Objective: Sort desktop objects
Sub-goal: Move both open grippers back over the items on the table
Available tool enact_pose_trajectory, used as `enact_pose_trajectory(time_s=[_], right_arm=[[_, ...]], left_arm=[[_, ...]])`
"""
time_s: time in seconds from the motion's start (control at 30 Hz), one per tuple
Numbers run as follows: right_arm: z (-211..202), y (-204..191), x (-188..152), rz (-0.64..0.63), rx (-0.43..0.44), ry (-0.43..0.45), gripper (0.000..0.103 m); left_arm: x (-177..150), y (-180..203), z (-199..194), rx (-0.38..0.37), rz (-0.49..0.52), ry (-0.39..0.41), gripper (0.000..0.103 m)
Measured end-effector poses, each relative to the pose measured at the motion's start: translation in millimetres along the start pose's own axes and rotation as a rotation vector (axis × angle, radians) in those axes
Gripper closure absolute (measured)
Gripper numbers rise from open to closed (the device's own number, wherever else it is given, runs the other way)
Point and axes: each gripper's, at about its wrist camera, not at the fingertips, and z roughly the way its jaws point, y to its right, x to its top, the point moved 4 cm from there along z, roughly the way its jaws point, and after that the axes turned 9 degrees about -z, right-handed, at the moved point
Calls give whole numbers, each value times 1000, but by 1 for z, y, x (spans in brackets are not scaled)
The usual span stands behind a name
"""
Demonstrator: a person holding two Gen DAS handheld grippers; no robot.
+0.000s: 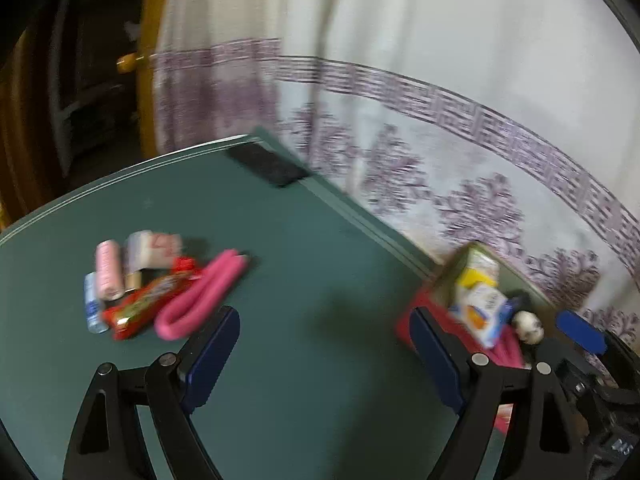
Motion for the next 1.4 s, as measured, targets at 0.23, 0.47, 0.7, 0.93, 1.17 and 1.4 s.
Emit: enact_pose_trajectory(time_s=[0.23,0.47,0.7,0.93,1.17,1.4], right_arm=[[27,-51,-3,-64,100,-52,25],[48,-79,-2,-102,149,-90,25],[74,-99,-2,-116,186,-144,25],[86,-118,-1,-147,211,-159,25],[96,-129,0,-160,221,-171,25],[109,-140,0,-186,224,-191,25]], left_arm=[[2,-70,-11,97,-100,22,15],[-3,-148,-16,221,-220,13,15],[-3,-199,-10,324,-256,13,15],[4,-224,14,378,-251,-17,15],[14,-225,34,399,-212,-19,15],[16,-233,49,435,-180,-38,50]])
